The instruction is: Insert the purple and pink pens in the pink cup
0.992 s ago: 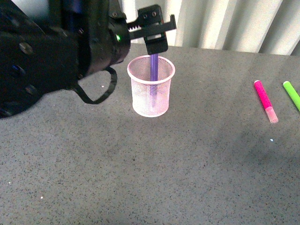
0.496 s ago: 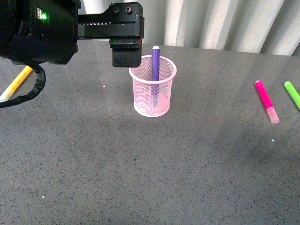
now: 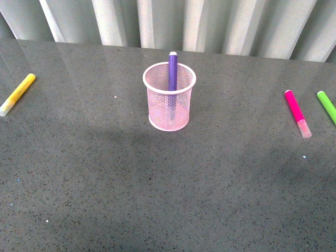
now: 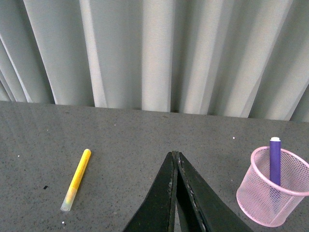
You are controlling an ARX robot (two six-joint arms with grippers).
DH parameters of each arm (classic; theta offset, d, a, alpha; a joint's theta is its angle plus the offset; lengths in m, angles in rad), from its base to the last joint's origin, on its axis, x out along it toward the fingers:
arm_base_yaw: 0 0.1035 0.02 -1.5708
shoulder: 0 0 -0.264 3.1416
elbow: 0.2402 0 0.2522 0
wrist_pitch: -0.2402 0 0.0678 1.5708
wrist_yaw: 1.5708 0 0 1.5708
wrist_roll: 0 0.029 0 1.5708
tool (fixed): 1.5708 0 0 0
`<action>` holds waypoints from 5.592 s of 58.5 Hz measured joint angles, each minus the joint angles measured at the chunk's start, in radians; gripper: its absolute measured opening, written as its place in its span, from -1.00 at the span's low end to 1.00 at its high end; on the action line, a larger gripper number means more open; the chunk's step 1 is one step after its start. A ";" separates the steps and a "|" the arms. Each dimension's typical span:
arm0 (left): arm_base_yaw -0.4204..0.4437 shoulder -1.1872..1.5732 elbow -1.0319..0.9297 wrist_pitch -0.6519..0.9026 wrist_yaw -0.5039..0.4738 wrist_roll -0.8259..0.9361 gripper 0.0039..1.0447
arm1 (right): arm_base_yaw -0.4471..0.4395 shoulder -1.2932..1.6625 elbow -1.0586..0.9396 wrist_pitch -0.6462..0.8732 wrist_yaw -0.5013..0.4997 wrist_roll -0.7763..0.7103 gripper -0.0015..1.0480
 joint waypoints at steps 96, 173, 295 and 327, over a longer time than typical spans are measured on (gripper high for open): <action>0.196 -1.059 -0.166 -0.867 0.183 0.004 -0.94 | 0.000 0.000 0.000 0.000 0.000 0.000 0.87; 0.196 -1.294 -0.165 -1.109 0.185 0.006 0.88 | -0.275 1.085 0.355 0.013 -0.348 0.139 0.87; 0.196 -1.294 -0.165 -1.109 0.186 0.006 0.88 | 0.022 2.266 1.403 -0.168 -0.006 0.078 0.87; 0.196 -1.294 -0.165 -1.109 0.186 0.006 0.88 | 0.023 2.316 1.423 -0.155 0.003 0.094 0.87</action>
